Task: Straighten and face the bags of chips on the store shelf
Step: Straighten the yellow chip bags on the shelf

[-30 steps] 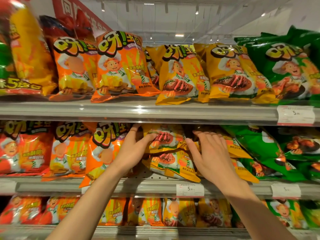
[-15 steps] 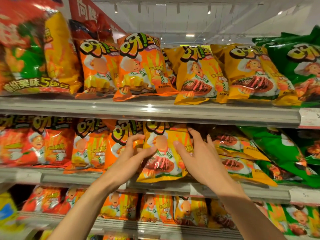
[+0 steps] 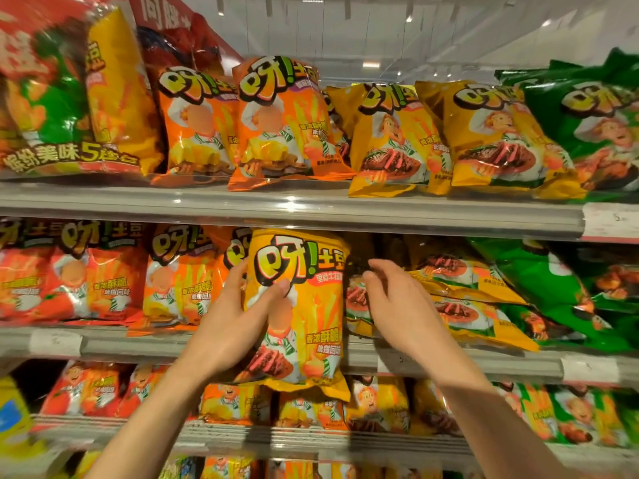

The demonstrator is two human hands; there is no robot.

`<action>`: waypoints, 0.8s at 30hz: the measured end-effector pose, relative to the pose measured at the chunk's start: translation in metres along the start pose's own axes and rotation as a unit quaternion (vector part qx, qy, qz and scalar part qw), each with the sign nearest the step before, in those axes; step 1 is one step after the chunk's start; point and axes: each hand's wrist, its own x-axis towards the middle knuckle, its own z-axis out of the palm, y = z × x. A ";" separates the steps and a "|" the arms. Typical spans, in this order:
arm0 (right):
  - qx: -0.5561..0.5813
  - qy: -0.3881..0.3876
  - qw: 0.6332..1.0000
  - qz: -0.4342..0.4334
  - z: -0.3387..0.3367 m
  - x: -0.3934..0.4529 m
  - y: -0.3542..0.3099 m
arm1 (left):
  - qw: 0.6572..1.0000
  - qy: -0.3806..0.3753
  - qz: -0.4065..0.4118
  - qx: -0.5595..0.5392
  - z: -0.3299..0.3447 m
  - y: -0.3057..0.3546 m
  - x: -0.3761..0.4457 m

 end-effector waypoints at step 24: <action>-0.071 0.036 0.994 0.080 0.052 0.064 0.022 | 0.999 0.041 -0.005 -0.004 -0.037 -0.015 -0.006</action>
